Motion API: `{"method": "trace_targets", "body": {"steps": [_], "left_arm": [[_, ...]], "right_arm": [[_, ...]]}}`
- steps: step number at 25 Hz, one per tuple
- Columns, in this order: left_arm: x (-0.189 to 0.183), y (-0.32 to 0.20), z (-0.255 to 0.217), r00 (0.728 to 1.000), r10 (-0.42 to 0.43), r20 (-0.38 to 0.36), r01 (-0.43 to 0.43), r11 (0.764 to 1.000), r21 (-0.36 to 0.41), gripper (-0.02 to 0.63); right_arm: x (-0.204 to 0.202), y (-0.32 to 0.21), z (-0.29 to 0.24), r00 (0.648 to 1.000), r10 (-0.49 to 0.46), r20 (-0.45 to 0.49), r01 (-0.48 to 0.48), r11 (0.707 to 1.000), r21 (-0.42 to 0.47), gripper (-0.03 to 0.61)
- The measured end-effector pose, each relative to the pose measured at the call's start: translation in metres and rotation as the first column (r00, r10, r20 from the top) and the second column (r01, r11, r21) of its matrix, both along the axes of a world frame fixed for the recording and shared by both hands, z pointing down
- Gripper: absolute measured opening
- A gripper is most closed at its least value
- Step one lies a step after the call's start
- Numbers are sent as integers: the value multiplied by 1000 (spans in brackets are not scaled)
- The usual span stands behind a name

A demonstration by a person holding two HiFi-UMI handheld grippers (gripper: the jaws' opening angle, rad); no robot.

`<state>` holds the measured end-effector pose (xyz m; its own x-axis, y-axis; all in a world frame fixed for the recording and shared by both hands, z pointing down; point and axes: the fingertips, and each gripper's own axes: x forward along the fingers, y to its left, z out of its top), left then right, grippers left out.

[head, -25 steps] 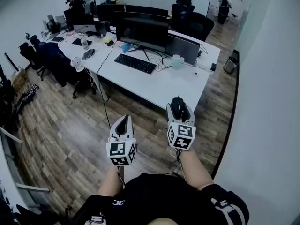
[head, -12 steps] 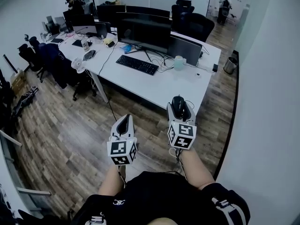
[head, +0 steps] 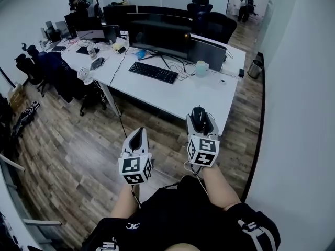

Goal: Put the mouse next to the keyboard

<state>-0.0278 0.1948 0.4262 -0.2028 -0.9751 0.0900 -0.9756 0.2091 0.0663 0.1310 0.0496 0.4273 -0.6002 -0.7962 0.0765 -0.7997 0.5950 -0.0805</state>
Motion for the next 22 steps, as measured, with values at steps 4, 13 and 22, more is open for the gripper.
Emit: {"method": "trace_targets", "body": {"steps": [4, 13, 22], "left_arm": [[-24, -17, 7, 1000, -12, -4, 12, 1000, -5, 12], [-88, -108, 9, 999, -41, 23, 41, 999, -18, 12], [-130, -244, 10, 1000, -7, -13, 7, 999, -37, 12]], "right_arm": [[-22, -22, 4, 1000, 1, 5, -1, 1000, 0, 305], [-86, -120, 15, 1000, -14, 28, 15, 999, -30, 305], [-127, -256, 11, 1000, -4, 11, 4, 999, -35, 306]]}}
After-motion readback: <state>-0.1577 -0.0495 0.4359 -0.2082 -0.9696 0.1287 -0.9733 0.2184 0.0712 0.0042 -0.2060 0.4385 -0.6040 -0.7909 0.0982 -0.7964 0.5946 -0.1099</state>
